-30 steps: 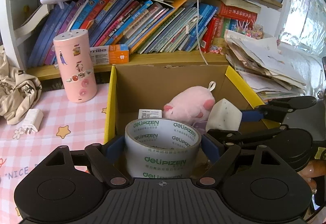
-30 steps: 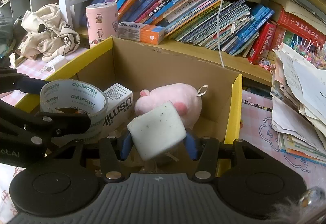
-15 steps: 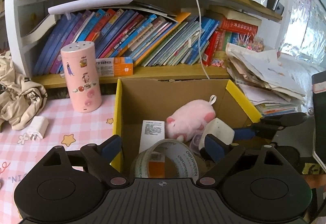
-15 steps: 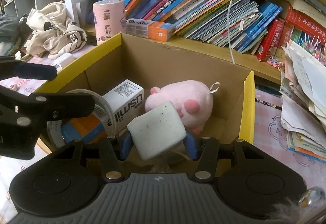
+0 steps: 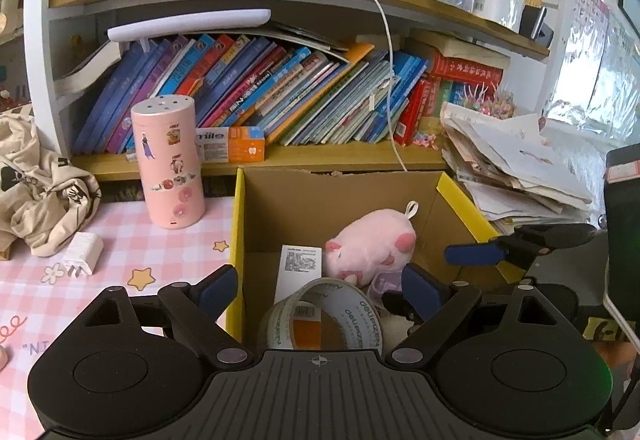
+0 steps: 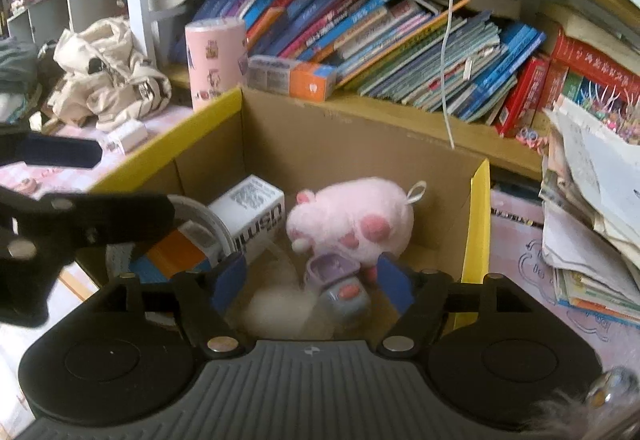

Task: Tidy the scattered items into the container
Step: 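Open both grippers to release the tape roll and soap bar inside the box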

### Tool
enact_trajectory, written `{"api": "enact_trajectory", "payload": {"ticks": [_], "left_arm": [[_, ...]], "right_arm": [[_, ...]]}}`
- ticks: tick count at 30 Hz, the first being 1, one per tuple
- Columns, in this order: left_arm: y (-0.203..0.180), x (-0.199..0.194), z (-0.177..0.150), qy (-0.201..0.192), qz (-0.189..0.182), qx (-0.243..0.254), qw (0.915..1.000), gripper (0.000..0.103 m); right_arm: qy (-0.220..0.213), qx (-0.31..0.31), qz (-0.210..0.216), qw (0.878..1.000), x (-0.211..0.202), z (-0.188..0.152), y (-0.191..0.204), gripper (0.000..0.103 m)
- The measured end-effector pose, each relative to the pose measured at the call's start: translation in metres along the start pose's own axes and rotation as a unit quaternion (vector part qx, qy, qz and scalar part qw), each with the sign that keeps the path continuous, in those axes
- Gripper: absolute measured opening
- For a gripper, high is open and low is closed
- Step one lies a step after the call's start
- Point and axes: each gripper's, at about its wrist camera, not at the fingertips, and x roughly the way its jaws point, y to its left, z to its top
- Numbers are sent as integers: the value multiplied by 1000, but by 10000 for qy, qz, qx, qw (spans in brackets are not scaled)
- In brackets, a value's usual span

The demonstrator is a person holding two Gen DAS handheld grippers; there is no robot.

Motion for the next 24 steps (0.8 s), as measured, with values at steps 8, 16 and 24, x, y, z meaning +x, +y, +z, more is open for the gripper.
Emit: {"api": "enact_trajectory", "payload": {"ticks": [8,16,24], "left_arm": [[2,-16,-4,-146,15,-49,9999,91],[2,-31,-12,-254,-33,-84,9996,91],[5,-49,-20,-350,-88,-121,9993,91]], "right_arm": [[-148,65,-106,9998,-16,-2,5,71],[-276,109,-282,9992,-34,-8,12,71],[-493,352,-488,9970,-59,-16,16,70]]}}
